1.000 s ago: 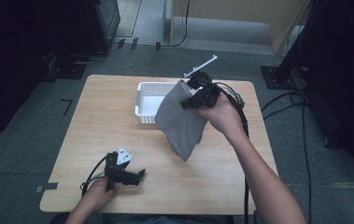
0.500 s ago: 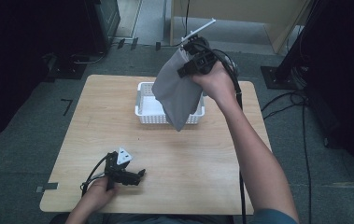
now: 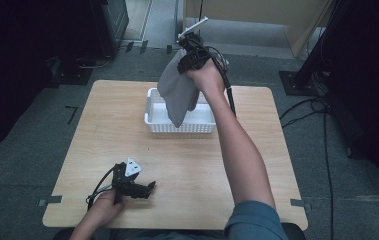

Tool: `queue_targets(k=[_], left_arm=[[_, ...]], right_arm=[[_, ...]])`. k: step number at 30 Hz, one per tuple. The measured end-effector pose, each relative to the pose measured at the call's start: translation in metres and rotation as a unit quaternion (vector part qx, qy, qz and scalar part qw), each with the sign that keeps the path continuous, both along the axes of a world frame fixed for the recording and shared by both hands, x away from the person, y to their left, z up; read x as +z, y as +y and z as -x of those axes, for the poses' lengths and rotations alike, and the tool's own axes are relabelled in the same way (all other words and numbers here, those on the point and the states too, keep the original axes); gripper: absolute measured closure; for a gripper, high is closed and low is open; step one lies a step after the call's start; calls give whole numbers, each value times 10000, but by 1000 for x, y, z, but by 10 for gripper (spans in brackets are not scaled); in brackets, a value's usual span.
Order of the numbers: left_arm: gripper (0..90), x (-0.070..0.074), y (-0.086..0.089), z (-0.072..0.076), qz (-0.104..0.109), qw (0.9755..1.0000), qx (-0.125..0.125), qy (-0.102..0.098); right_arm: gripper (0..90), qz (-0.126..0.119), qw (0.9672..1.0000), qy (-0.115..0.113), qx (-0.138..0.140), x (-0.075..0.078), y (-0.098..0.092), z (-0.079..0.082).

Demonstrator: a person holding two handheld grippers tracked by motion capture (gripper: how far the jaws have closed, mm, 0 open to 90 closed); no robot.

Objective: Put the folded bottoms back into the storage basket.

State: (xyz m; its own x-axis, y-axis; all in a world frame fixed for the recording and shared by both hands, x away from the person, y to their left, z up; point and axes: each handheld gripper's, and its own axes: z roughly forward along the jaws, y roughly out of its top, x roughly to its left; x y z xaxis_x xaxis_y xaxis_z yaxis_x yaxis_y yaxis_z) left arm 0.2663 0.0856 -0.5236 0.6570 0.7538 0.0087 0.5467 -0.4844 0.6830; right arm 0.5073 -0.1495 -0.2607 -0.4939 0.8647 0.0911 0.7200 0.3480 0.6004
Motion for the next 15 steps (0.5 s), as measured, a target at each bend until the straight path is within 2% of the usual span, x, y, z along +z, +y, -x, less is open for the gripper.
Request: queue_targets(k=[4, 11, 12, 15], left_arm=[[0, 0, 0, 0, -6, 10000, -2, -1], [0, 0, 0, 0, -5, 10000, -1, -1], [0, 0, 0, 0, -5, 10000, -1, -1], [0, 0, 0, 0, -2, 10000, 2, -1]], right_arm=[[765, -78, 9999, 16, -86, -13, 15, -12], [765, -197, 9995, -138, -219, -30, 40, -24], [765, -197, 9995, -138, -219, -30, 40, -24], [764, -199, 9988, -273, -362, -46, 39, -25]])
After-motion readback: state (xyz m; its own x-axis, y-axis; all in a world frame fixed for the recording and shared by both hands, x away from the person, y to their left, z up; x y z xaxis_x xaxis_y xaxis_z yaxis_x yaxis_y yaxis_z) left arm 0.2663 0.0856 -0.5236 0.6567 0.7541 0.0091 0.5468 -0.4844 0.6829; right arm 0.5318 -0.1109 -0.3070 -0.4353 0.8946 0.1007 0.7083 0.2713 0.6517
